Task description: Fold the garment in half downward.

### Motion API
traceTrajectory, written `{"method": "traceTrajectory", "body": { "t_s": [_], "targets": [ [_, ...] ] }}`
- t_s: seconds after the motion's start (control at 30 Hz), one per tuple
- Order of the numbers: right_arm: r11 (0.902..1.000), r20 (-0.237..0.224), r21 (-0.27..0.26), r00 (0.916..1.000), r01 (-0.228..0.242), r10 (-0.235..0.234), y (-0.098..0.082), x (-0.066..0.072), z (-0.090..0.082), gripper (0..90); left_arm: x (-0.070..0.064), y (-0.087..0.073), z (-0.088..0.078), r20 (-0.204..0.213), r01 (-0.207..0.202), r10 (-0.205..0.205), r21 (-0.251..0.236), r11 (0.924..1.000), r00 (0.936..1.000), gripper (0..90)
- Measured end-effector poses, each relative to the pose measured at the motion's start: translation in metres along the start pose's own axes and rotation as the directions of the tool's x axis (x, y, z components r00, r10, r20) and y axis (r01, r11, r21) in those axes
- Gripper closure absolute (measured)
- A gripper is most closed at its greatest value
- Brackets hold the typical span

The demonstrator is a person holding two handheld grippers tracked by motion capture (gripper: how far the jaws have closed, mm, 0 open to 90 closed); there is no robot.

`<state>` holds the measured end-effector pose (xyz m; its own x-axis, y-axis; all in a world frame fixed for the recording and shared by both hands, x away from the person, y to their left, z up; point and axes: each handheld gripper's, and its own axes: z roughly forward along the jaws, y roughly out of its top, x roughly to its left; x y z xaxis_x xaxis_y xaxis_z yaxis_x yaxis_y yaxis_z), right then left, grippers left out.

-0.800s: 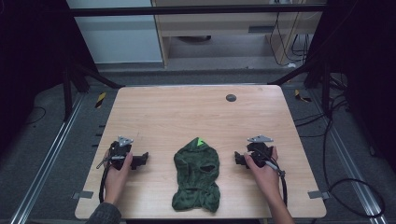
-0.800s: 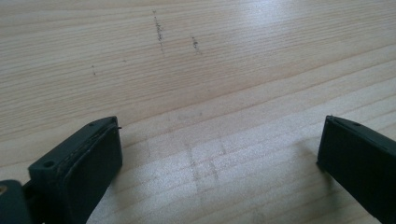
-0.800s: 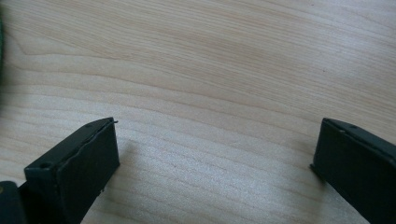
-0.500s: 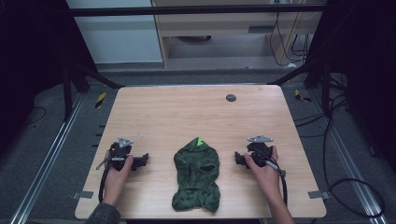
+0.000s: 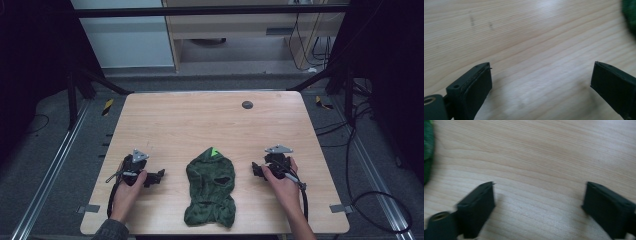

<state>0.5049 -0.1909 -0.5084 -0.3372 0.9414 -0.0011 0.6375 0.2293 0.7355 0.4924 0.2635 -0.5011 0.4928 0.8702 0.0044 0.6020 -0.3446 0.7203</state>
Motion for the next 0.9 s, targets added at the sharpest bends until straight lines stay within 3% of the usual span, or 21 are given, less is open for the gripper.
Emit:
{"method": "traceTrajectory", "body": {
  "t_s": [0.13, 0.3, 0.4, 0.43, 0.47, 0.5, 0.57, 0.7, 0.8, 0.9],
  "targets": [
    [0.9995, -0.036, 0.02, 0.9991, 0.024, -0.023, 0.002, 0.006, -0.002, 24.3, -0.016, 0.007, -0.003, 0.03, -0.06, 0.06, 0.008, 0.9981, 0.9977, 3.3],
    [0.9978, -0.095, 0.027, 0.9938, 0.061, -0.058, 0.012, 0.017, -0.002, 29.8, -0.033, 0.029, 0.001, 0.066, -0.129, 0.127, 0.028, 0.9912, 0.9897, 3.7],
    [0.9937, -0.15, 0.037, 0.9837, 0.106, -0.099, 0.026, 0.024, -0.001, 40.6, -0.042, 0.042, 0.01, 0.094, -0.166, 0.161, 0.05, 0.9848, 0.9825, 4.4],
    [0.9937, -0.15, 0.037, 0.9837, 0.106, -0.099, 0.026, 0.024, -0.001, 40.6, -0.044, 0.046, 0.013, 0.103, -0.177, 0.171, 0.051, 0.9829, 0.9799, 4.4],
    [0.9918, -0.19, 0.041, 0.9755, 0.121, -0.111, 0.034, 0.027, -0.001, 44.4, -0.048, 0.052, 0.02, 0.117, -0.205, 0.196, 0.064, 0.9768, 0.9735, 6.1],
    [0.9918, -0.19, 0.041, 0.9755, 0.121, -0.111, 0.034, 0.027, -0.001, 44.4, -0.048, 0.052, 0.02, 0.117, -0.205, 0.196, 0.064, 0.9768, 0.9735, 6.5],
    [0.9899, -0.227, 0.042, 0.9662, 0.136, -0.123, 0.042, 0.032, -0.001, 50.5, -0.051, 0.058, 0.026, 0.118, -0.226, 0.216, 0.078, 0.971, 0.9692, 6.9],
    [0.9854, -0.287, 0.031, 0.9459, 0.167, -0.151, 0.054, 0.04, -0.001, 60.3, -0.049, 0.072, 0.029, 0.13, -0.209, 0.2, 0.061, 0.9761, 0.9712, 13.9],
    [0.9785, -0.314, 0.037, 0.9321, 0.203, -0.181, 0.063, 0.048, 0.001, 68.5, -0.048, 0.081, 0.03, 0.151, -0.197, 0.188, 0.051, 0.979, 0.9705, 27.3],
    [0.975, -0.323, 0.043, 0.9265, 0.218, -0.193, 0.065, 0.053, 0.003, 71.1, -0.05, 0.088, 0.033, 0.177, -0.205, 0.192, 0.055, 0.9773, 0.9653, 29.7]
  ]
}}
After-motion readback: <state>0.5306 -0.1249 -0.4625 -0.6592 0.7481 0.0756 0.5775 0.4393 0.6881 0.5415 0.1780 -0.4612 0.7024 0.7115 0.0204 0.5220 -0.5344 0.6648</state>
